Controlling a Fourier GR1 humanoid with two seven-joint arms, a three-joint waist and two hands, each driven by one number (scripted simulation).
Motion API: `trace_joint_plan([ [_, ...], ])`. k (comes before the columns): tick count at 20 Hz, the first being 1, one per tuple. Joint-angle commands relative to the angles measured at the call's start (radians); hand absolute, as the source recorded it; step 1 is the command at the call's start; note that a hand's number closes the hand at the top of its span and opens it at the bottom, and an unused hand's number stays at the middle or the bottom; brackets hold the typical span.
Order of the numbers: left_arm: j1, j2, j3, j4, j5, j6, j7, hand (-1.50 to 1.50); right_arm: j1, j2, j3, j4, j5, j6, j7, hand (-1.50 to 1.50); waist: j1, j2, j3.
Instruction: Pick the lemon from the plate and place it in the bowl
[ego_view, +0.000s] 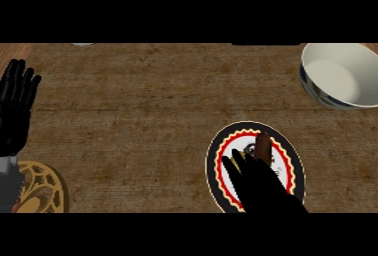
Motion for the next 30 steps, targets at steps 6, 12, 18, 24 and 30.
trace_joint_plan([
  [6, -0.013, -0.037, 0.006, 0.058, -0.033, -0.017, -0.036, 0.00, 0.001, 0.076, -0.045, 0.107, 0.004, 0.097, 0.082, -1.50, 0.001, 0.000, 0.001],
  [12, -0.102, -0.031, 0.033, 0.081, -0.036, -0.029, 0.022, 0.00, -0.020, 0.046, -0.175, 0.262, 0.023, 0.022, -0.088, -1.50, -0.001, 0.002, 0.002],
  [18, -0.101, -0.060, 0.067, 0.160, -0.063, -0.059, -0.051, 0.00, 0.108, -0.016, -0.160, 0.207, 0.060, -0.021, -0.168, -1.50, -0.007, 0.001, 0.002],
  [24, -0.014, -0.082, 0.056, -0.060, -0.084, -0.042, 0.070, 0.00, 0.065, 0.002, -0.197, 0.291, 0.063, -0.072, -0.271, -1.50, 0.002, -0.001, 0.002],
  [30, -0.028, -0.082, 0.092, -0.006, -0.101, -0.088, 0.053, 0.00, 0.074, -0.025, -0.219, 0.343, 0.083, -0.101, -0.357, -1.50, 0.001, 0.000, 0.002],
])
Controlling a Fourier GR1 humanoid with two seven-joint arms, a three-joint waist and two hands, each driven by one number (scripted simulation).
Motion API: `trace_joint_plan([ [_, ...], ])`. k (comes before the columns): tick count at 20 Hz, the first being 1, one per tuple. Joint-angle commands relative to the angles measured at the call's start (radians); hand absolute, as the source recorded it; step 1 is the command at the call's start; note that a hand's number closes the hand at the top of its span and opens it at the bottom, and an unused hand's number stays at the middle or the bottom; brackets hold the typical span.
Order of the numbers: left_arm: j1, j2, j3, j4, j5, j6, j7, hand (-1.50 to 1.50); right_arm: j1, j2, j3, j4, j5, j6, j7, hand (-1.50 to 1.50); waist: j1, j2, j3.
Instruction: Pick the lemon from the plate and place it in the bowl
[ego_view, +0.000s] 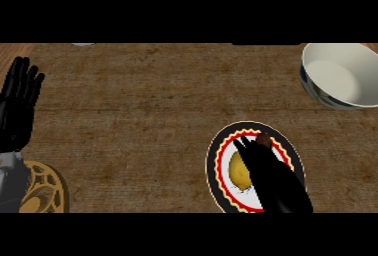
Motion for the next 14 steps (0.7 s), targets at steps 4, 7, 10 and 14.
trace_joint_plan([
  [4, 0.019, -0.017, 0.014, -0.011, -0.023, -0.033, -0.019, 0.00, -0.076, 0.058, -0.009, 0.177, 0.049, -0.037, -0.018, -1.50, 0.003, 0.001, 0.000],
  [7, 0.013, -0.018, 0.032, -0.056, -0.005, -0.032, 0.054, 0.00, -0.032, 0.030, -0.003, 0.161, 0.067, -0.058, -0.052, -1.50, 0.002, 0.000, 0.000],
  [10, -0.024, -0.046, 0.033, 0.102, -0.052, -0.032, -0.089, 0.00, 0.009, 0.016, 0.010, 0.204, 0.082, -0.114, -0.101, -1.50, -0.003, 0.001, 0.000],
  [14, -0.079, -0.063, 0.010, 0.070, -0.079, 0.005, -0.004, 0.00, -0.025, 0.037, -0.038, 0.219, 0.072, -0.084, -0.084, -1.50, -0.003, 0.001, 0.000],
])
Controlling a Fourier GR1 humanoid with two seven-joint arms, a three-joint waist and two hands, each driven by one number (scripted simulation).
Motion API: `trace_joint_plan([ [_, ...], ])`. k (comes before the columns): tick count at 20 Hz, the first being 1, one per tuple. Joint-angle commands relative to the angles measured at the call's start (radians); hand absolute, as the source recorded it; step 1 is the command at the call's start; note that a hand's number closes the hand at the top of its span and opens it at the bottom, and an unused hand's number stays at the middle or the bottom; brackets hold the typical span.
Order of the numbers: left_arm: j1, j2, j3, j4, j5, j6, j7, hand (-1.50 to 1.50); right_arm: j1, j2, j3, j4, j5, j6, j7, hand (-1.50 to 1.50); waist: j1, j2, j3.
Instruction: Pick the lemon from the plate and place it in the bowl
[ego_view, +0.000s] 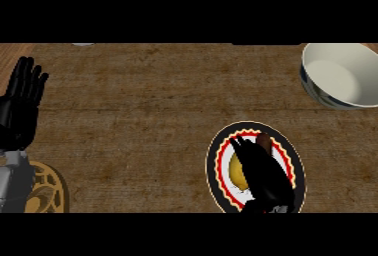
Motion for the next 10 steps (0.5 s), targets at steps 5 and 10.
trace_joint_plan([
  [5, -0.034, -0.029, 0.003, 0.047, -0.027, 0.000, -0.018, 0.00, -0.021, 0.010, -0.080, 0.118, 0.006, -0.041, -0.032, -1.50, -0.001, 0.000, 0.000],
  [10, 0.016, -0.013, 0.032, 0.003, -0.012, -0.036, -0.021, 0.00, -0.038, 0.018, -0.063, 0.218, 0.057, -0.102, -0.073, -1.50, 0.003, 0.000, 0.000],
])
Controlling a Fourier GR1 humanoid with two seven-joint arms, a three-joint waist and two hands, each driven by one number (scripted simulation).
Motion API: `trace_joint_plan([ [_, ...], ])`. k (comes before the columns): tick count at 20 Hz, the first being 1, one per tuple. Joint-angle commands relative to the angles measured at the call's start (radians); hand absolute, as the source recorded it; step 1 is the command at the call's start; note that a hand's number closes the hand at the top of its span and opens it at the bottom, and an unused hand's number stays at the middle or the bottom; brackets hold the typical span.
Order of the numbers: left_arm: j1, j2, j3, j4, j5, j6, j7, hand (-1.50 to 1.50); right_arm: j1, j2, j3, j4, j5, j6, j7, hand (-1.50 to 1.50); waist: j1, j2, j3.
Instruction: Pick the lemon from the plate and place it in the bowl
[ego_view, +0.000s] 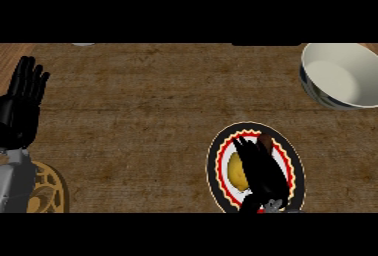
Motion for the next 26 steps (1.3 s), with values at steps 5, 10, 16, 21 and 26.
trace_joint_plan([
  [5, 0.019, -0.052, -0.036, -0.032, -0.042, 0.029, 0.016, 0.00, -0.064, -0.012, -0.015, 0.075, 0.051, -0.090, -0.114, 1.50, 0.000, 0.003, 0.002],
  [10, 0.015, 0.023, 0.049, -0.021, 0.026, -0.059, 0.024, 0.00, -0.007, -0.051, -0.022, 0.017, 0.073, -0.116, -0.162, 1.50, -0.001, 0.003, 0.002],
  [16, 0.051, 0.014, 0.071, -0.027, -0.003, 0.015, 0.010, 0.00, 0.111, -0.457, -0.520, 0.143, -0.126, -0.103, -0.313, 1.50, -0.100, 0.011, 0.010],
  [21, 0.045, 0.000, 0.052, -0.044, 0.001, 0.006, 0.010, 0.00, 0.097, -0.676, -0.768, 0.307, -0.257, -0.084, -0.505, 1.50, -0.076, 0.011, 0.013],
  [26, 0.045, 0.006, 0.053, -0.049, 0.015, -0.013, 0.011, 0.00, 0.114, -0.876, -0.976, 0.561, -0.324, -0.136, -0.733, 1.50, -0.040, 0.009, 0.011],
])
